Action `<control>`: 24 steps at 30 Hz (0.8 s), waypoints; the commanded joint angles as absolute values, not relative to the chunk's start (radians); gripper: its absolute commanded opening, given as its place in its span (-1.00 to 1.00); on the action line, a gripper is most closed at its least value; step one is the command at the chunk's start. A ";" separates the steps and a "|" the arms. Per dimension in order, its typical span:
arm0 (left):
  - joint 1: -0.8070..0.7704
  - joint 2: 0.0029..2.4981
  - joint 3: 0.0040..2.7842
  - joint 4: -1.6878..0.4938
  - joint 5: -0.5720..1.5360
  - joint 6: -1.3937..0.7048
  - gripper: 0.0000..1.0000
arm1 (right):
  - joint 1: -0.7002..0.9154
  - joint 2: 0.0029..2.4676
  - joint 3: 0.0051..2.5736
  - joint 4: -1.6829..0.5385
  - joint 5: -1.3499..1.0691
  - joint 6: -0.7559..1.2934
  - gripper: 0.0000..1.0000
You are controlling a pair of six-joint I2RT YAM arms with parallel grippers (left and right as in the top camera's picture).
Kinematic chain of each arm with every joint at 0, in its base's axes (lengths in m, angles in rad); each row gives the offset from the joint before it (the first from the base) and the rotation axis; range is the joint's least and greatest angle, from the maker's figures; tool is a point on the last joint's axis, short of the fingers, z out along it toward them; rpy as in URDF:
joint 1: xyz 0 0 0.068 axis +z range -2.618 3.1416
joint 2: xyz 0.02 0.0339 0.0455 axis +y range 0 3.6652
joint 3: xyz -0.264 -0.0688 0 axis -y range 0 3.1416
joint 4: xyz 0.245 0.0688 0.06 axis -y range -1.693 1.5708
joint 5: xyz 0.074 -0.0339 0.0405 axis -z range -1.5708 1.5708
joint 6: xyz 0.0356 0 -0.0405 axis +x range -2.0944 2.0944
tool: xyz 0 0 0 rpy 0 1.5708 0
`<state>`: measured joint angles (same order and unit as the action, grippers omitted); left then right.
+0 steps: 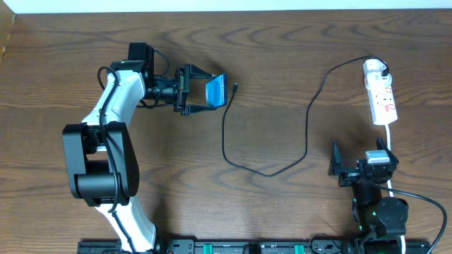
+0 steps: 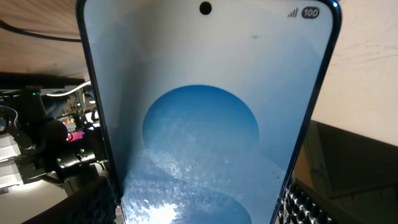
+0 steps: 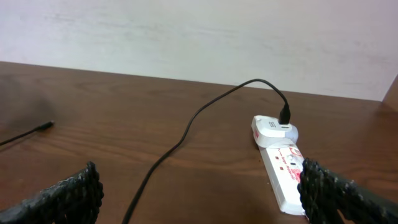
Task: Plug charger to phone and switch on socket
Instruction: 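Move the right gripper up and toward the held phone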
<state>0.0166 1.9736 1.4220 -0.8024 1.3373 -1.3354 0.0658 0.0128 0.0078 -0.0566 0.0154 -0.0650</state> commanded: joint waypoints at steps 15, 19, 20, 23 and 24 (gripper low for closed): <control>0.014 1.943 1.439 -0.797 1.394 -1.343 0.35 | 0.059 0.044 0.062 -0.033 0.016 -0.015 0.98; 0.014 1.943 1.439 -0.798 1.364 -1.341 0.35 | 0.059 0.157 0.142 -0.033 0.016 -0.016 0.99; 0.014 1.943 1.439 -0.798 1.359 -1.341 0.35 | 0.059 0.195 0.166 -0.033 0.016 -0.016 0.98; 0.014 1.943 1.439 -0.798 1.357 -1.341 0.35 | 0.056 0.320 0.244 -0.015 0.016 -0.016 0.98; 0.014 1.943 1.439 -0.798 1.357 -1.341 0.35 | 0.055 0.372 0.278 -0.007 0.016 -0.016 0.98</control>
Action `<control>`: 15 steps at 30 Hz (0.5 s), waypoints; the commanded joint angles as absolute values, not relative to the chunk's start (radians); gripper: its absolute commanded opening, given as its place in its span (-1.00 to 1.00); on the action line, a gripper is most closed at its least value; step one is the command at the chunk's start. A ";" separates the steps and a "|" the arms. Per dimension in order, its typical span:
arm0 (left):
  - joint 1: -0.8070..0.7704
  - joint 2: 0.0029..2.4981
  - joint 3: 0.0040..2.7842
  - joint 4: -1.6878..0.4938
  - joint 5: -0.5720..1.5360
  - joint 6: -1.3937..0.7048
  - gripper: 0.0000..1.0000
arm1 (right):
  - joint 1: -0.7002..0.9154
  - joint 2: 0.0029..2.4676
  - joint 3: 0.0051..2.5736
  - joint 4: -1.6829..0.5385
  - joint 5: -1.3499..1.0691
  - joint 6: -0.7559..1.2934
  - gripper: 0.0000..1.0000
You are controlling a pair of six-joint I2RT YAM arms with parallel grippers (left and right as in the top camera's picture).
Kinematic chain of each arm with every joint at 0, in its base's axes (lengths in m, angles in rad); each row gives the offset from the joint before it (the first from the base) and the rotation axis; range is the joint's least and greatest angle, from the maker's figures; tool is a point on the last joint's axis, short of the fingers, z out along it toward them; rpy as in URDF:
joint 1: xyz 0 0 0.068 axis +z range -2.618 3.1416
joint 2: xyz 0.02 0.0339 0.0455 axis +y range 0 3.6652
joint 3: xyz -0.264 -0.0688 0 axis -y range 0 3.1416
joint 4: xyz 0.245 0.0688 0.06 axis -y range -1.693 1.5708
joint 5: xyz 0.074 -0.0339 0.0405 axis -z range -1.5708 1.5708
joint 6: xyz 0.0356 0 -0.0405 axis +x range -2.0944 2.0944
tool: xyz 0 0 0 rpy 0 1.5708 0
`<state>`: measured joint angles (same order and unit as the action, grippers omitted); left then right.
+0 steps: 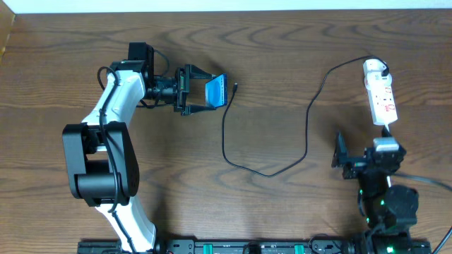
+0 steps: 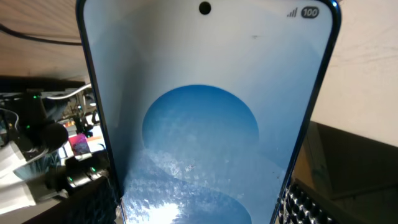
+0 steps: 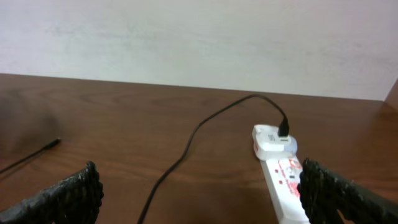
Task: Plug charger to phone and switch on socket
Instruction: 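Move the right gripper up and toward the held phone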
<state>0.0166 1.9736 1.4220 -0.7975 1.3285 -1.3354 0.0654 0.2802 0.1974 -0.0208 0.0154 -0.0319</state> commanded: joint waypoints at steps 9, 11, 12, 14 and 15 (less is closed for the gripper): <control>0.014 1.943 1.439 -0.798 1.357 -1.341 0.35 | -0.024 0.781 0.640 -0.120 -0.186 -0.016 0.98; 0.014 1.943 1.439 -0.798 1.357 -1.341 0.35 | -0.053 0.866 0.743 -0.201 -0.245 -0.016 0.99; 0.014 1.943 1.439 -0.798 1.357 -1.341 0.35 | -0.065 0.903 0.789 -0.236 -0.267 -0.016 0.98; 0.014 1.943 1.439 -0.798 1.357 -1.341 0.35 | -0.084 0.975 0.883 -0.306 -0.309 -0.016 0.98; 0.014 1.943 1.439 -0.798 1.357 -1.341 0.35 | -0.091 1.014 0.934 -0.343 -0.331 -0.016 0.98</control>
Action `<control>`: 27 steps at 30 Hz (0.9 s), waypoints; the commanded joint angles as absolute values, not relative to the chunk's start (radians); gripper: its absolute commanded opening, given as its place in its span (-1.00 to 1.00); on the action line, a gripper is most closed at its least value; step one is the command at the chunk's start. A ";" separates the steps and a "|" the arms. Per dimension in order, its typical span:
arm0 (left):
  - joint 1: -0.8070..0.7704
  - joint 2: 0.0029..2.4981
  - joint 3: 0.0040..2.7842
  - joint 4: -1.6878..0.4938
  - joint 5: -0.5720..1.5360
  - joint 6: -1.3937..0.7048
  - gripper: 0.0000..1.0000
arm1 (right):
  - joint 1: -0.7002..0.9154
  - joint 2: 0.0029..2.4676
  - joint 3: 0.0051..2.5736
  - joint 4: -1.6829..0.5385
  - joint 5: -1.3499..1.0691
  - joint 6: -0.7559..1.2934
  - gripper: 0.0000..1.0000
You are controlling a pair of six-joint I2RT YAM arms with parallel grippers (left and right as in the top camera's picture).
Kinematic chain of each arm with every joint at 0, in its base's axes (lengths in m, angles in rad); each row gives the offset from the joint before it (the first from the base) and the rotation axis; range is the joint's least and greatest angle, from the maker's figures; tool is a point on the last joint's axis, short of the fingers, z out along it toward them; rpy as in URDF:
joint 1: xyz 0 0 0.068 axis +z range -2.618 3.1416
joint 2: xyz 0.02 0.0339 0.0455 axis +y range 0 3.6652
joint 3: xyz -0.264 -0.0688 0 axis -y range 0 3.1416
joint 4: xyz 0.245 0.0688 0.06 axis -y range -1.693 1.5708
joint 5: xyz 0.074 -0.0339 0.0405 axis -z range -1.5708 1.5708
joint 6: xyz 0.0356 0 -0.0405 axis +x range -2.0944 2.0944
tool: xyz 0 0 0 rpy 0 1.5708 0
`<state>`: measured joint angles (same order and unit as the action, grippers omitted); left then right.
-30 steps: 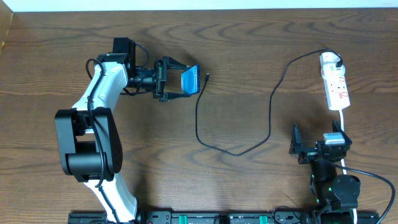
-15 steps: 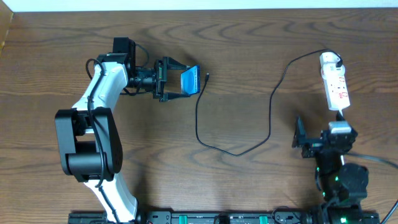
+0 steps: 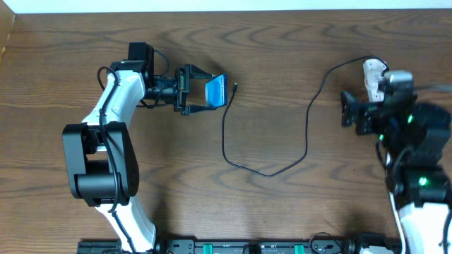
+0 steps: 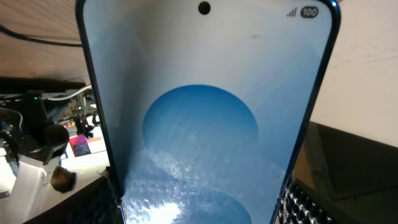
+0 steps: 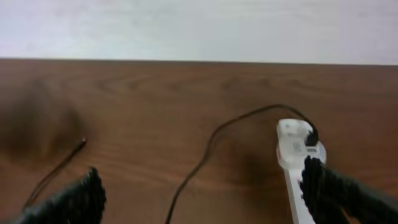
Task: Plug charger to phone and switch on socket
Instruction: 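Move the right gripper up and toward the held phone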
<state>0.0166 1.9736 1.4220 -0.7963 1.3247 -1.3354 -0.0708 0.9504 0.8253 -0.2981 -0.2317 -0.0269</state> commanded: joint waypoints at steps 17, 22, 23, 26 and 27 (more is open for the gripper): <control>0.014 1.943 1.439 -0.798 1.354 -1.341 0.35 | -0.097 1.488 1.636 -0.863 -0.519 -0.147 0.99; 0.013 1.943 1.439 -0.798 1.302 -1.342 0.35 | -0.097 1.491 1.635 -0.820 -0.610 -0.147 0.98; 0.013 1.943 1.439 -0.798 1.271 -1.342 0.35 | -0.097 1.491 1.635 -0.815 -0.605 -0.145 0.99; 0.013 1.943 1.439 -0.798 1.150 -1.344 0.35 | -0.096 1.495 1.634 -0.803 -0.605 -0.062 0.98; 0.013 1.943 1.439 -0.798 1.125 -1.345 0.35 | -0.096 1.500 1.634 -0.802 -0.606 -0.055 0.99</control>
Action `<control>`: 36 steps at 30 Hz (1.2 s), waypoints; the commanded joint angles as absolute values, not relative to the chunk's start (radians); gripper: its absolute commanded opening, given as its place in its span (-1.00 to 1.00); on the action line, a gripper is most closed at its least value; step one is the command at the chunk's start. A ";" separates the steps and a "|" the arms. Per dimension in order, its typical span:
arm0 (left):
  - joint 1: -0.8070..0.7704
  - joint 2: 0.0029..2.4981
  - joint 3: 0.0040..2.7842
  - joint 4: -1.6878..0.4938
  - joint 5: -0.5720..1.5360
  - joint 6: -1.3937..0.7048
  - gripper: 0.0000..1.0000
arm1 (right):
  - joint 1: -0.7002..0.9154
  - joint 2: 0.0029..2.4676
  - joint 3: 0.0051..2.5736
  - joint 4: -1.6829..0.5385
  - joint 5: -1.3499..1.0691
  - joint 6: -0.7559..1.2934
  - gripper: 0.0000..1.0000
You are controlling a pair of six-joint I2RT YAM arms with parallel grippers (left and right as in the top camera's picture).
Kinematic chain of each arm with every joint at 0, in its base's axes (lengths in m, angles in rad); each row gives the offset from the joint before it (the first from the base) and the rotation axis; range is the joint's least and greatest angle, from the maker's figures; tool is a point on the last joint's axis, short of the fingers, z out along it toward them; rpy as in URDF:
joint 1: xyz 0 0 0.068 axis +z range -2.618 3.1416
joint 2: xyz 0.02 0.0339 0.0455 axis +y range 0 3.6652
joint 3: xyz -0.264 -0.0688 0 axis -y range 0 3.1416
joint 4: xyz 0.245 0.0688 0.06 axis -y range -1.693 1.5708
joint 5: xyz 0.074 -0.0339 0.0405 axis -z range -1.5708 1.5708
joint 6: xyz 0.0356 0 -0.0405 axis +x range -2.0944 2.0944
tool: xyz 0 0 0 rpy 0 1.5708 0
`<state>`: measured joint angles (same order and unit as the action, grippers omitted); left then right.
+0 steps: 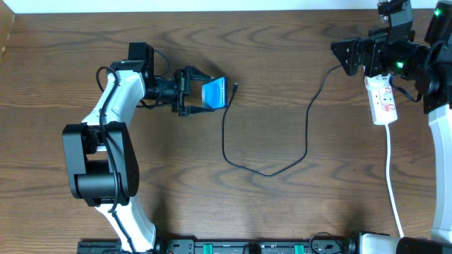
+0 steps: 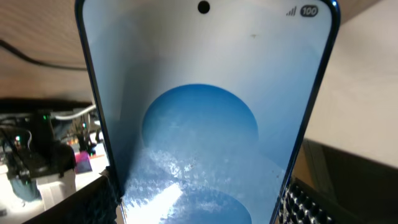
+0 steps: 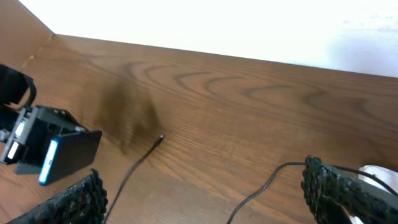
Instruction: Plug charger to phone and switch on socket
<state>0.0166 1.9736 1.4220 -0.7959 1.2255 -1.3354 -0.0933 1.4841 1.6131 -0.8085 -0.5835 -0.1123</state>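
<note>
The phone (image 1: 215, 93), its blue screen lit, is held on edge in my left gripper (image 1: 203, 94), which is shut on it; the screen (image 2: 205, 112) fills the left wrist view. The black charger cable (image 1: 266, 171) loops across the table, and its free plug tip (image 1: 234, 87) lies just right of the phone. Its other end goes to the charger in the white power strip (image 1: 382, 102) at the right. My right gripper (image 1: 347, 56) hangs open at the back right, left of the strip's top end. The right wrist view shows the phone (image 3: 62, 158) and plug tip (image 3: 160, 138) far off.
Brown wooden table (image 1: 282, 219) with a white wall along the back edge. The strip's white lead (image 1: 390, 176) runs to the front right. Rack hardware lines the front edge (image 1: 247, 247).
My right arm has moved from beside the strip's top end to the back right corner, higher up, its camera now facing left toward the phone. The left gripper still grips the phone, barely shifted.
My right gripper stood open near the front right, below the strip, while the left held the phone beside the plug tip. The right then moved back along the strip, and is now near the back edge. Phone and cable have stayed put.
</note>
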 commanded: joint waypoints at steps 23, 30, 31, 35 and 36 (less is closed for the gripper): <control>-0.098 1.943 1.438 -0.712 0.508 -1.529 0.35 | 0.225 1.967 1.633 -0.592 -0.768 0.327 0.79; -0.098 1.943 1.439 -0.699 0.540 -1.609 0.35 | 0.310 2.099 1.633 -0.447 -0.871 0.398 0.73; -0.098 1.943 1.439 -0.699 0.548 -1.618 0.35 | 0.316 2.104 1.633 -0.444 -0.871 0.399 0.73; -0.098 1.943 1.439 -0.686 0.588 -1.657 0.35 | 0.365 2.135 1.633 -0.429 -0.867 0.399 0.70; -0.098 1.943 1.439 -0.685 0.596 -1.663 0.35 | 0.373 2.135 1.632 -0.424 -0.866 0.399 0.68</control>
